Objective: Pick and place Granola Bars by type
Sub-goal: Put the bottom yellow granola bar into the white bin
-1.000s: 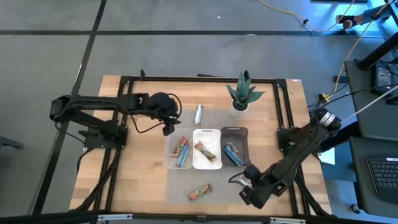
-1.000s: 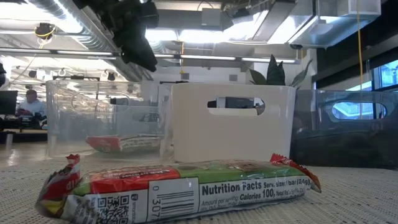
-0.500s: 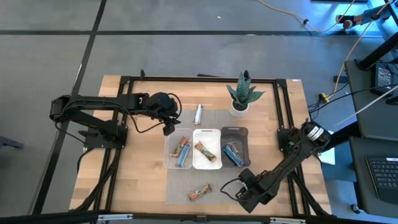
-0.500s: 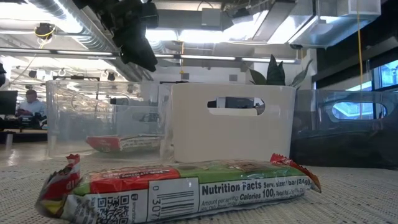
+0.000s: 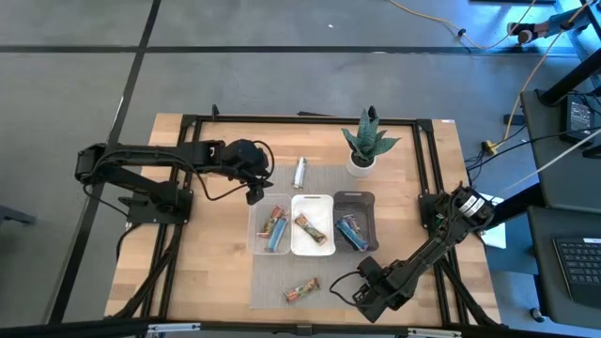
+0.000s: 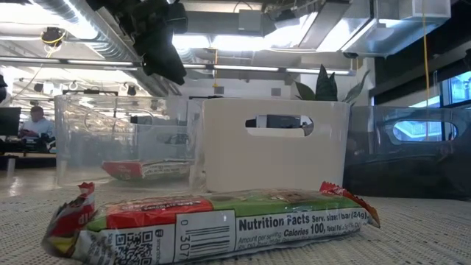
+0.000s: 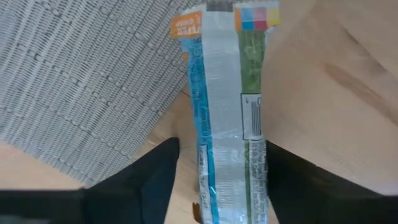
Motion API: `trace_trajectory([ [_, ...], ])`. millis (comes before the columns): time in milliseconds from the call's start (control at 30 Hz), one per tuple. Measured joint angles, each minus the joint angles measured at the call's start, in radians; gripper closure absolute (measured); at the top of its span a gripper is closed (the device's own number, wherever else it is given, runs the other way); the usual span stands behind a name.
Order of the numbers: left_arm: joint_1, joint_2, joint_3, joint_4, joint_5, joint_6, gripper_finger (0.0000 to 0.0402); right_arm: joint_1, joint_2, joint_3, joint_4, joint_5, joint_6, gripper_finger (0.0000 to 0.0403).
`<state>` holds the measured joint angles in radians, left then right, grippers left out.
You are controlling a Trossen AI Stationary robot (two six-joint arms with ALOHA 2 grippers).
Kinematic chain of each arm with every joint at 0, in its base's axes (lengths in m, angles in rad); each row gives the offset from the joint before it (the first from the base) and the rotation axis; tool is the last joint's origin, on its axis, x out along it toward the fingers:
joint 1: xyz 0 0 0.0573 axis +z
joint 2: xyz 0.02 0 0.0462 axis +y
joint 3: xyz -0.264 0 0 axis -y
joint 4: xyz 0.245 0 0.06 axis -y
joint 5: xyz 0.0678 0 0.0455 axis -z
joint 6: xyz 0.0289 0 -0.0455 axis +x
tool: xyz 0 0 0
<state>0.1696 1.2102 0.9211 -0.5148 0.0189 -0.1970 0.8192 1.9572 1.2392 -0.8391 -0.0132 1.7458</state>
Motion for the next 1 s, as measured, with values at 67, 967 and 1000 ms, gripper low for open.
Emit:
trace_trajectory([
  [67, 0.0, 0.0, 0.0, 0.0, 0.0, 0.0, 0.0247, 0.0, 0.0, 0.0, 0.004, 0.0, 0.0, 0.0199],
  [967, 0.0, 0.0, 0.0, -0.006, 0.001, -0.002, 0.0247, 0.001, 0.009, 0.245, -0.042, -0.039, -0.176, 0.0273],
  [1000, 0.0, 0.0, 0.0, -0.007, 0.001, -0.002, 0.0247, -0.003, 0.008, 0.271, -0.054, -0.038, -0.18, 0.0273],
])
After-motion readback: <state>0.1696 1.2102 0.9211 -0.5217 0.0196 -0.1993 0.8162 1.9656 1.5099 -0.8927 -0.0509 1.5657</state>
